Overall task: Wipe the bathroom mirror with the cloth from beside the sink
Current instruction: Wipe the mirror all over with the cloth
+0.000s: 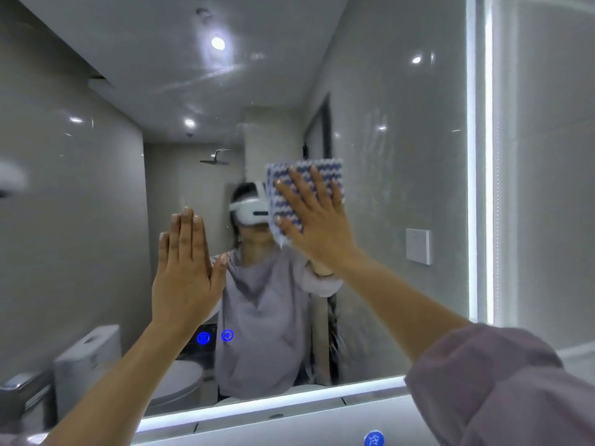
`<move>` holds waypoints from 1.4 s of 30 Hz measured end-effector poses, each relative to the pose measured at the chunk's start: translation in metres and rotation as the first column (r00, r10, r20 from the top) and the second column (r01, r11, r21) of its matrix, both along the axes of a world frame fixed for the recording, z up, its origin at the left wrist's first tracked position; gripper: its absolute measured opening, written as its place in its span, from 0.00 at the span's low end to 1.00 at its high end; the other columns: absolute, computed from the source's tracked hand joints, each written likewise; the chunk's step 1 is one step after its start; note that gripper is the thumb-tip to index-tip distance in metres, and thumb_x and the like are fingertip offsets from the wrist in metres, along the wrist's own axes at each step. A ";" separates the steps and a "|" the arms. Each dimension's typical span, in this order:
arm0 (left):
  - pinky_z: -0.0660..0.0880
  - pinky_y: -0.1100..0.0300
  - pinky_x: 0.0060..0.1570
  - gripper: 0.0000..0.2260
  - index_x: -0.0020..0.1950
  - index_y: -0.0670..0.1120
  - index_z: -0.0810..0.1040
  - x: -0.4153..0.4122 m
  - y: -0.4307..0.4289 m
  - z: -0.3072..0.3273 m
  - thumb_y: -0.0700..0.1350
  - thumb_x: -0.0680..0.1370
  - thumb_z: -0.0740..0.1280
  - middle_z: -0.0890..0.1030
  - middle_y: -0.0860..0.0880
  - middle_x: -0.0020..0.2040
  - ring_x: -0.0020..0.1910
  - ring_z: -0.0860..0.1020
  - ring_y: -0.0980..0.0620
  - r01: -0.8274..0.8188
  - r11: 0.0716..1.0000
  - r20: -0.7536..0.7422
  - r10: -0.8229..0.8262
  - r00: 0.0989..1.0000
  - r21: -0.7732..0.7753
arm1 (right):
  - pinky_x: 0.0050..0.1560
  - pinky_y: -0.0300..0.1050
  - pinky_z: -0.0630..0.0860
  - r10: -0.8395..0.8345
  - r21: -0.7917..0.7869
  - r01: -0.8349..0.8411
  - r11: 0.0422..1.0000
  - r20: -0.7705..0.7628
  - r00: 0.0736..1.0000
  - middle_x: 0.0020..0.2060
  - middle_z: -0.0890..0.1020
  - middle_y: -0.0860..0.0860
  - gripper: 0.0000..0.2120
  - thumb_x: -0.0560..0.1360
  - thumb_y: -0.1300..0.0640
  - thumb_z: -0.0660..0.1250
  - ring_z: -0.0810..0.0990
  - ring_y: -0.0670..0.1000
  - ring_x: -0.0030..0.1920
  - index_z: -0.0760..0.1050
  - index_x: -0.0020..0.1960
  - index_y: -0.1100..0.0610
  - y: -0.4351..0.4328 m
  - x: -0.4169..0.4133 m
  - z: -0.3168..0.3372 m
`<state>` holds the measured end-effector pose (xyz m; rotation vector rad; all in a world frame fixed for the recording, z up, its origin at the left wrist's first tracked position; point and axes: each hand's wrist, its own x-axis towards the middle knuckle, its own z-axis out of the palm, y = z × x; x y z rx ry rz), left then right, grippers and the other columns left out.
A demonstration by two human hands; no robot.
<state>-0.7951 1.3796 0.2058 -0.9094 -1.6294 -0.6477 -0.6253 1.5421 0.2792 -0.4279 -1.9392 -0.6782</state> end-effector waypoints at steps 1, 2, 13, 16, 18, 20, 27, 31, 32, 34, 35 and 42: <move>0.42 0.53 0.76 0.33 0.76 0.37 0.46 0.000 0.000 0.000 0.55 0.79 0.50 0.48 0.41 0.78 0.78 0.47 0.45 -0.003 1.000 -0.004 0.003 1.000 0.003 | 0.75 0.58 0.42 -0.015 -0.004 0.015 1.000 -0.030 0.999 0.78 0.52 0.51 0.31 0.79 0.37 0.45 0.46 0.56 0.78 0.51 0.78 0.50 0.005 0.003 0.015; 0.42 0.52 0.76 0.33 0.76 0.37 0.46 -0.001 0.001 0.000 0.55 0.79 0.50 0.48 0.41 0.78 0.78 0.47 0.44 -0.005 1.000 -0.007 0.005 1.000 0.008 | 0.75 0.57 0.40 -0.024 -0.017 0.023 1.000 -0.062 0.998 0.78 0.51 0.51 0.31 0.79 0.38 0.46 0.45 0.56 0.78 0.50 0.79 0.49 0.010 0.006 0.031; 0.46 0.49 0.76 0.32 0.76 0.36 0.50 -0.003 0.003 -0.001 0.54 0.80 0.50 0.51 0.39 0.78 0.77 0.49 0.43 -0.017 0.999 -0.040 0.018 0.999 0.031 | 0.73 0.53 0.32 -0.049 -0.102 0.031 0.994 -0.181 0.982 0.78 0.43 0.48 0.30 0.80 0.38 0.46 0.38 0.55 0.77 0.41 0.78 0.45 0.034 0.026 0.108; 0.45 0.49 0.76 0.32 0.76 0.35 0.50 -0.002 0.003 -0.001 0.53 0.79 0.51 0.50 0.39 0.78 0.77 0.49 0.42 -0.010 0.999 -0.042 0.012 0.999 0.034 | 0.72 0.51 0.30 -0.066 -0.086 0.051 0.995 -0.178 0.982 0.78 0.44 0.50 0.31 0.80 0.38 0.45 0.39 0.56 0.77 0.41 0.78 0.47 0.033 0.028 0.091; 0.44 0.49 0.76 0.32 0.76 0.35 0.49 -0.002 0.004 -0.002 0.53 0.79 0.52 0.50 0.39 0.78 0.77 0.48 0.42 -0.003 0.999 -0.046 0.004 0.999 0.038 | 0.72 0.50 0.30 -0.072 -0.072 0.060 0.996 -0.175 0.982 0.78 0.45 0.51 0.31 0.79 0.38 0.44 0.40 0.57 0.77 0.44 0.78 0.49 0.032 0.029 0.068; 0.44 0.49 0.76 0.32 0.76 0.35 0.49 -0.002 0.004 -0.002 0.52 0.79 0.52 0.51 0.38 0.78 0.77 0.49 0.42 -0.002 0.999 -0.043 0.004 0.999 0.041 | 0.74 0.53 0.33 -0.055 -0.052 0.047 0.998 -0.157 0.986 0.78 0.48 0.53 0.31 0.79 0.39 0.44 0.43 0.58 0.77 0.47 0.79 0.51 0.030 0.029 0.038; 0.43 0.49 0.76 0.32 0.76 0.35 0.49 0.002 0.000 0.000 0.53 0.78 0.53 0.51 0.38 0.78 0.77 0.48 0.43 0.025 1.000 -0.009 -0.025 1.000 0.017 | 0.75 0.60 0.42 -0.023 -0.028 0.021 0.999 -0.051 0.998 0.78 0.50 0.53 0.30 0.80 0.39 0.45 0.44 0.59 0.78 0.49 0.78 0.50 0.026 0.034 -0.052; 0.46 0.47 0.75 0.33 0.76 0.35 0.49 0.006 -0.004 0.001 0.54 0.78 0.52 0.51 0.39 0.78 0.77 0.49 0.43 0.030 1.000 0.019 -0.030 0.999 0.003 | 0.76 0.57 0.39 -0.017 -0.067 0.015 0.998 -0.043 0.999 0.78 0.48 0.52 0.30 0.80 0.38 0.44 0.43 0.57 0.78 0.47 0.79 0.49 0.018 0.032 -0.075; 0.46 0.47 0.75 0.33 0.76 0.34 0.50 0.008 -0.004 0.001 0.54 0.78 0.51 0.51 0.38 0.77 0.77 0.49 0.42 0.036 0.999 0.024 -0.036 0.999 0.003 | 0.75 0.56 0.38 -0.008 -0.082 0.004 0.997 -0.049 0.999 0.78 0.48 0.51 0.30 0.80 0.38 0.45 0.42 0.57 0.78 0.46 0.78 0.48 0.017 0.032 -0.074; 0.48 0.46 0.75 0.33 0.75 0.34 0.51 0.010 -0.005 0.002 0.55 0.78 0.51 0.52 0.38 0.77 0.77 0.50 0.42 0.050 0.999 0.034 -0.050 0.998 0.000 | 0.75 0.55 0.37 0.005 -0.103 -0.011 0.995 -0.059 0.998 0.78 0.47 0.50 0.31 0.79 0.38 0.47 0.41 0.55 0.77 0.46 0.78 0.48 0.016 0.030 -0.069; 0.49 0.45 0.75 0.33 0.75 0.33 0.51 0.010 -0.006 0.002 0.55 0.78 0.50 0.52 0.38 0.77 0.77 0.51 0.41 0.053 0.999 0.036 -0.053 0.998 -0.004 | 0.75 0.54 0.35 -0.002 -0.112 -0.006 0.994 -0.070 0.998 0.78 0.47 0.50 0.31 0.79 0.38 0.47 0.40 0.54 0.77 0.47 0.78 0.48 0.015 0.029 -0.063; 0.49 0.45 0.75 0.33 0.76 0.34 0.51 0.010 -0.007 0.002 0.55 0.79 0.50 0.51 0.38 0.77 0.77 0.49 0.42 0.044 0.999 0.039 -0.043 0.998 -0.019 | 0.72 0.51 0.30 -0.080 -0.171 0.051 0.984 -0.164 0.983 0.78 0.44 0.53 0.34 0.77 0.34 0.44 0.40 0.59 0.77 0.39 0.77 0.48 0.019 0.014 0.025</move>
